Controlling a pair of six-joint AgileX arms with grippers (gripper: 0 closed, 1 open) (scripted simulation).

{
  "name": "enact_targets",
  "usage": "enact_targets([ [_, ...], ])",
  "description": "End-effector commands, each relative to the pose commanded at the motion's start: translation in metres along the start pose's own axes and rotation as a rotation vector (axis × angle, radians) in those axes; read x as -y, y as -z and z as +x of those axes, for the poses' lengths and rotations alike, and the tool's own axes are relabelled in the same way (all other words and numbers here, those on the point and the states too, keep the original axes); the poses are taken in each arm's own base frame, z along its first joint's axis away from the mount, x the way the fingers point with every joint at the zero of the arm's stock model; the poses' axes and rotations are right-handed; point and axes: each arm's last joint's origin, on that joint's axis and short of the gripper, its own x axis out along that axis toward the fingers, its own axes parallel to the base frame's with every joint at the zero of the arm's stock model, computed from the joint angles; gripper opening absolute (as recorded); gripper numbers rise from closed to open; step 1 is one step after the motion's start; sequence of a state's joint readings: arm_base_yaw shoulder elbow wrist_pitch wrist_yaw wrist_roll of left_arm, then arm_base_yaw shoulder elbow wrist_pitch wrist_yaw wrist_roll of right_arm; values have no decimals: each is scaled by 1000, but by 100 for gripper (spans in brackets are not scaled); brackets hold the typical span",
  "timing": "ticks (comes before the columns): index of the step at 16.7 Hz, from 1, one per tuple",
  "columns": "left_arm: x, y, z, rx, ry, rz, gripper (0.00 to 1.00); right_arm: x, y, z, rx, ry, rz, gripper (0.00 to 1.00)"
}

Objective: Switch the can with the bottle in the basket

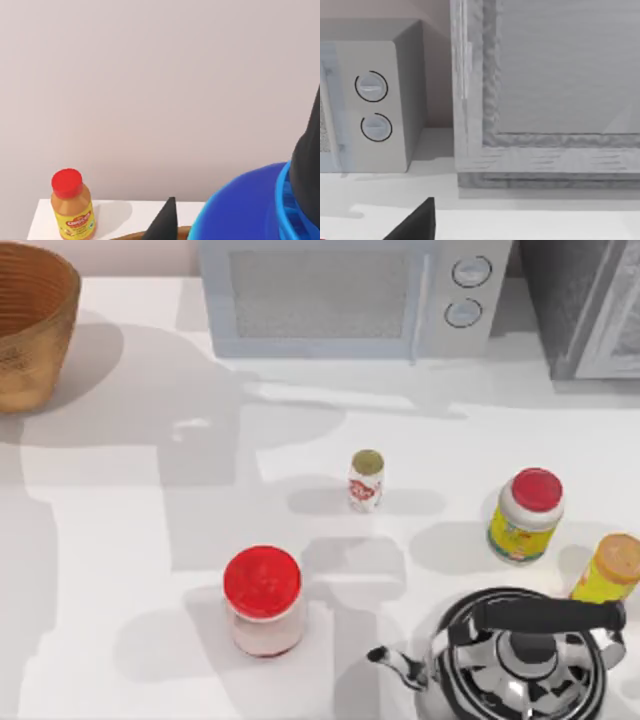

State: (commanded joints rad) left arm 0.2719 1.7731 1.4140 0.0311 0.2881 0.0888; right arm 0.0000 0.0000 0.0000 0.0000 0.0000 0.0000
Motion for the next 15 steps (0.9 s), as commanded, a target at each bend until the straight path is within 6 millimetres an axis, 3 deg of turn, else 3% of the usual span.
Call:
enact_targets([
  [5,1,19,38,-3,-1,-2,0,0,0,0,0,0,0,100],
  [9,1,20,40,-2,-1,-2,0,0,0,0,0,0,0,100],
  [15,1,20,40,-2,-1,-2,45,0,0,0,0,0,0,100],
])
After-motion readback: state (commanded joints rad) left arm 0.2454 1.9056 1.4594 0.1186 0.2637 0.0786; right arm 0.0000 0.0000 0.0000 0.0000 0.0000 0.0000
